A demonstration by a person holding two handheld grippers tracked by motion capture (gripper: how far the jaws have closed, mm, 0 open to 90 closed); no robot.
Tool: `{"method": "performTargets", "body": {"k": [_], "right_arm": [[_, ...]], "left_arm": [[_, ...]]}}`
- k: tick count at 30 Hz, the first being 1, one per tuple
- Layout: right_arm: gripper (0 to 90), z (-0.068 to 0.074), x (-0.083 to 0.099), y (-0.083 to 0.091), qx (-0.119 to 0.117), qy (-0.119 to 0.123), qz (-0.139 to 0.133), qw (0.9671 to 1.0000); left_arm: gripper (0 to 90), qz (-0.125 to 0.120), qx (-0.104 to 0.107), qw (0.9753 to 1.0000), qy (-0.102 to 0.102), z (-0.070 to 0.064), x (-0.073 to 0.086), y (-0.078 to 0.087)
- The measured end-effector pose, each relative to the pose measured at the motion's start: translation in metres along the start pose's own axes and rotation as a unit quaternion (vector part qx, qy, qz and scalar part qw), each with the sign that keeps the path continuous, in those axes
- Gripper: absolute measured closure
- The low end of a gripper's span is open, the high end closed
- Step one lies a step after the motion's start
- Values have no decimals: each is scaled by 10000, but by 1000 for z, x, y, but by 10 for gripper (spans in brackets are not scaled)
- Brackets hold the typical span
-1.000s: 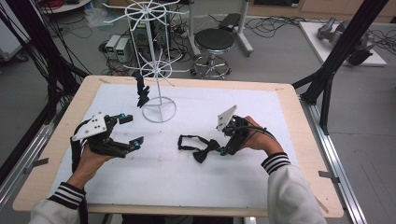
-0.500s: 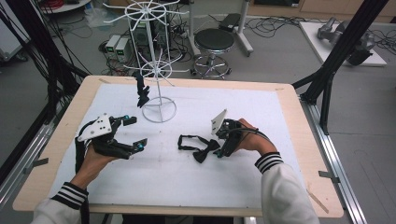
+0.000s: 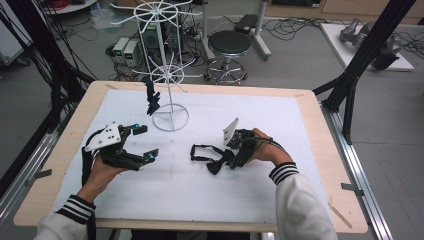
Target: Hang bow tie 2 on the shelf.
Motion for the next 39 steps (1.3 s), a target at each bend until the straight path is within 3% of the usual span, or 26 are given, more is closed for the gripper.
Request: {"method": "performTargets", "body": {"k": [11,18,23,26,31,39], "right_arm": [[401,-2,0,-2,-90,-128,-28,9999],[551,0,-1,0,-258,-230,15,9994],[736,1,-3,0,-359,-241,65,9990],[790,1,-4,0,-351,-327,75,9988],[808,1,-4,-1,-506,-443,35,9977],[807,1,-9,3,-477,-497,-216,9974]], "left_arm": [[112,-15,-7,10000,8,1,1,0],[111,-20,-5,10000,15,1,1,0],[111,-14,-14,10000,26,0,2,0],[111,-8,-2,10000,33,0,2,0],[112,10,-5,10000,21,1,3,0],[111,7,11,10000,10,0,2,0]]}}
Point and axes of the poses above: each handheld gripper's, and its own axes: y roughly backward along the jaws, x roughly out of its underside, z roughly to its left, the point moved 1 cm from there along -y, roughly forward along the jaws, and after that the axes turned 15 degrees about -z, right-handed, at the moved point
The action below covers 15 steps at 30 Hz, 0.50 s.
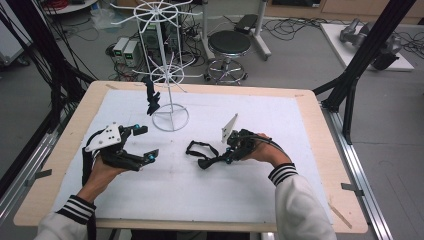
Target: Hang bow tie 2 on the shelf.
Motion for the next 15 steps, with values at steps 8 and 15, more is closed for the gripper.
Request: {"method": "performTargets", "body": {"k": [8,15], "right_arm": [[807,5,-7,14,33,-134,-466,9988],[807,12,-15,28,72,-162,-900,9958]], "left_arm": [[112,-4,36,10000,-68,-3,-4,-3],[111,-22,107,9999,-131,-8,-11,-8]]}}
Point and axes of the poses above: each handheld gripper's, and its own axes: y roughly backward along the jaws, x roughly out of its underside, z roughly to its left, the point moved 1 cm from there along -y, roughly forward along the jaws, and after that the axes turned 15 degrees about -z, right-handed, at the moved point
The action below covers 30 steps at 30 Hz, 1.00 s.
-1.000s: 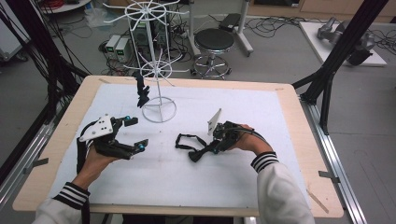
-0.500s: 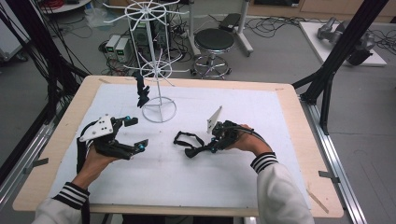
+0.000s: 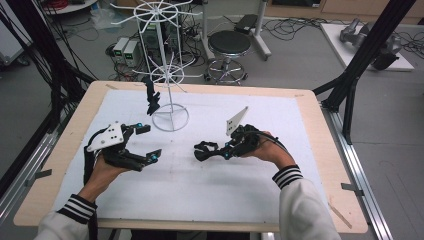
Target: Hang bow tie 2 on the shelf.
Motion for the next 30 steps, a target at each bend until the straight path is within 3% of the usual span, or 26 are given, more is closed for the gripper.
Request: {"method": "performTargets", "body": {"k": [5,13,30], "right_arm": [[807,3,-6,10,50,-173,-382,9991],[807,8,-13,24,98,-217,-827,9963],[806,19,-24,33,37,-299,-1231,9919]], "left_arm": [[112,-31,43,10000,-60,-2,-5,-3],[112,-56,194,9997,-152,-7,-16,-10],[117,6,804,9965,-222,-17,-30,-39]]}}
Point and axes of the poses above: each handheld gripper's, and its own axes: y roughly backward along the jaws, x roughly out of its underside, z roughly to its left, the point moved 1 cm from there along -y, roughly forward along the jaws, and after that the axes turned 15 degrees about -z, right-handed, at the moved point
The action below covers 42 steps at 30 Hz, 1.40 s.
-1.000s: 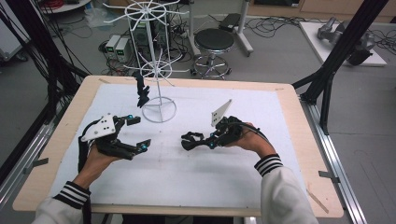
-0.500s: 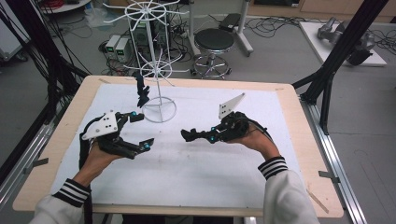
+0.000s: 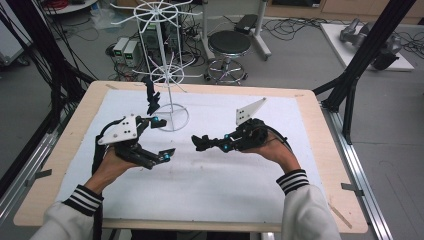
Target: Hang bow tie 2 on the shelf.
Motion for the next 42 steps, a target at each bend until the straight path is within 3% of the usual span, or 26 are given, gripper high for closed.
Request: {"method": "performTargets", "body": {"k": [14,20,25,33,42], "right_arm": [[806,6,-7,0,-164,2,-161,9997],[805,8,-8,-4,-208,-49,-104,9997],[806,8,-8,-6,-244,-120,-95,9996],[804,9,-8,-10,-310,-180,-53,9993],[805,9,-13,-15,-353,-154,-50,9992]], "left_arm": [[131,47,452,9989,63,-5,2,-29],[185,6,642,9979,-47,-8,3,-39],[211,113,792,9967,-168,-11,4,-42],[340,156,919,9948,-418,-15,5,-44],[532,224,863,9943,-592,-15,4,-42]]}}
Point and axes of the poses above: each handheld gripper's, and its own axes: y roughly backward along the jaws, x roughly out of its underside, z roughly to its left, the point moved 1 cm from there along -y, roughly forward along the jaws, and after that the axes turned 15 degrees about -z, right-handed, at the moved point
